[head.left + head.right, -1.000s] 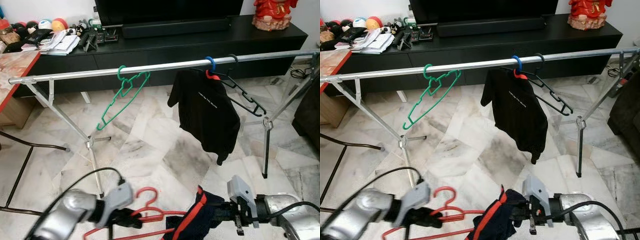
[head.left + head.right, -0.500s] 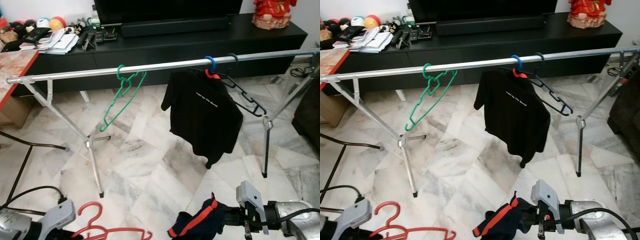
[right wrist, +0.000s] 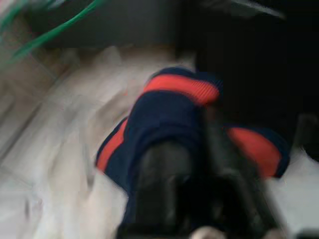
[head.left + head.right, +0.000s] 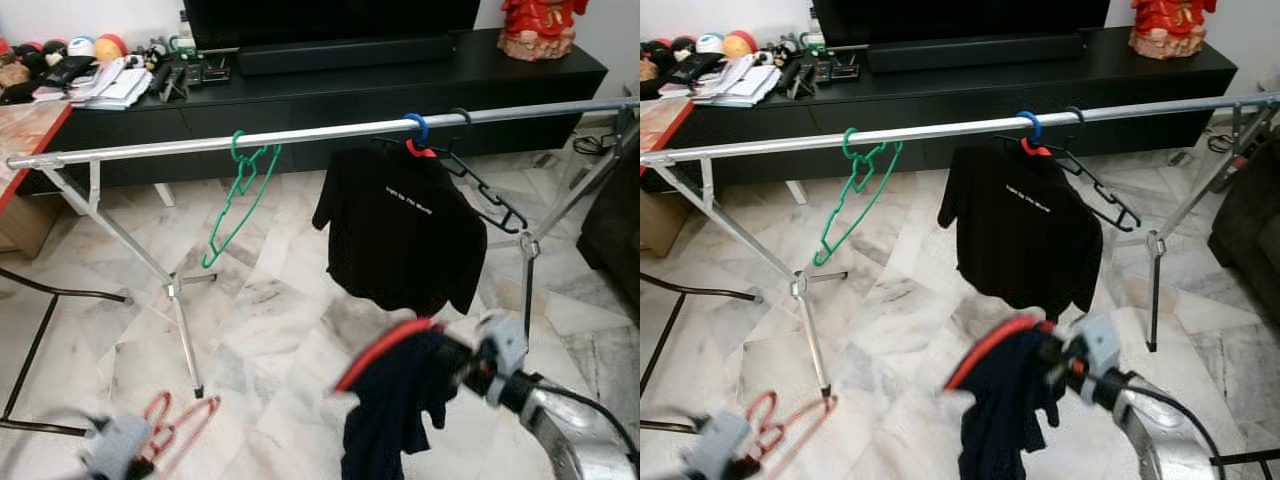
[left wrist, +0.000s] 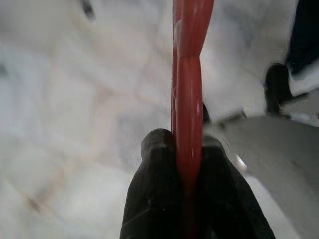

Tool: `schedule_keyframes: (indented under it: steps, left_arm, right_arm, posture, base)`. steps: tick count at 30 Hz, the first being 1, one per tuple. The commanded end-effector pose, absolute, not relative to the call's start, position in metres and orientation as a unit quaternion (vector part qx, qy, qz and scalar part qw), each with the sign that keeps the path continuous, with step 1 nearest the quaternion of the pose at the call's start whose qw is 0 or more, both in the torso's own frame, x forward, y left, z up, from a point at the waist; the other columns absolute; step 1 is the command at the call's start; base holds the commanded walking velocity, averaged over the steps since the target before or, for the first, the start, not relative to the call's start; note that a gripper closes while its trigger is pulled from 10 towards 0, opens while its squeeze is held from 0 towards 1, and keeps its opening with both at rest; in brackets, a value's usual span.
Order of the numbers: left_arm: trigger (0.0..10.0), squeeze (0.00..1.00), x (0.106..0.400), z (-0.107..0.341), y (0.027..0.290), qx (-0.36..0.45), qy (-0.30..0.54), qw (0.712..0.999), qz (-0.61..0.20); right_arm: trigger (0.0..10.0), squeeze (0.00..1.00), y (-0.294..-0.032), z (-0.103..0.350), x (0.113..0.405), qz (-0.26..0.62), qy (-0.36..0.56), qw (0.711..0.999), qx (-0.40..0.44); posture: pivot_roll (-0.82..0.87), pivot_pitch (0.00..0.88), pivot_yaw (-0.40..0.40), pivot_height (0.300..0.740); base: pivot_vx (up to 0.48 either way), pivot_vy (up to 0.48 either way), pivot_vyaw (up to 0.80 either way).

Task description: Hang hanger

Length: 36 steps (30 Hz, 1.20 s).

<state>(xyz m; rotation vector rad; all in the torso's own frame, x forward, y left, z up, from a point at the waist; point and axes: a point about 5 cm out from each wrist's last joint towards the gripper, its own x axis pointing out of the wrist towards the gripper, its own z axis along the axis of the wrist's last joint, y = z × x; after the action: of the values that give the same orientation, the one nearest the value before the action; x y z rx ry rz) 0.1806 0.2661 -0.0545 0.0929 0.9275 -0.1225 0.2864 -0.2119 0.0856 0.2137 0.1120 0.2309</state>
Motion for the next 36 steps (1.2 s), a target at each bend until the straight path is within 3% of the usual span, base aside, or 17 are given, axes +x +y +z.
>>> schedule_keyframes:
  steps: [1,5,6,7,12,22,27,36]
  left_arm:
    - [10.0,0.00,0.163,-0.065,0.270,0.037,0.472,0.881,-0.020]
    - [10.0,0.00,0.144,-0.082,0.258,0.034,0.500,0.865,0.024]
    - [10.0,0.00,0.139,-0.085,0.256,0.038,0.508,0.860,0.026]
    - [10.0,0.00,0.136,-0.087,0.254,0.040,0.511,0.858,0.027]
    - [10.0,0.00,0.130,-0.092,0.246,0.037,0.523,0.851,0.028]
    - [10.0,0.00,0.161,-0.082,0.243,0.047,0.486,0.872,0.036]
    - [10.0,0.00,0.159,-0.082,0.247,0.046,0.488,0.871,0.046]
    - [10.0,0.00,0.145,-0.087,0.249,0.042,0.506,0.860,0.058]
  right_arm:
    - [0.0,0.00,-0.217,0.089,0.280,0.044,0.043,0.991,0.118]
    - [0.0,0.00,-0.204,0.092,0.272,0.004,0.027,0.996,0.079]
    - [3.5,0.00,-0.202,0.092,0.272,-0.010,0.026,0.996,0.085]
    - [10.0,0.00,-0.201,0.091,0.272,-0.023,0.025,0.995,0.091]
    - [10.0,0.00,-0.196,0.097,0.278,-0.037,0.015,0.995,0.090]
    - [10.0,0.00,-0.194,0.103,0.286,-0.048,0.001,0.997,0.063]
    - [10.0,0.00,-0.188,0.100,0.280,-0.047,-0.011,0.996,0.073]
    - [10.0,0.00,-0.179,0.097,0.282,-0.021,-0.009,0.997,0.068]
  posture:
    - [-0.06,0.190,0.021,0.740]
    - [-0.06,0.176,0.020,0.740]
    - [-0.07,0.166,0.019,0.740]
    - [-0.07,0.166,0.019,0.740]
    - [-0.06,0.132,0.015,0.740]
    - [-0.06,0.073,0.021,0.740]
    - [-0.06,0.041,0.033,0.740]
    - [-0.06,0.015,0.033,0.740]
  base:
    - [0.000,0.000,0.00]
    - [0.000,0.000,0.00]
    - [0.000,0.000,0.00]
    - [0.000,0.000,0.00]
    - [0.000,0.000,0.00]
    - [0.000,0.000,0.00]
    - [0.000,0.000,0.00]
    - [0.000,0.000,0.77]
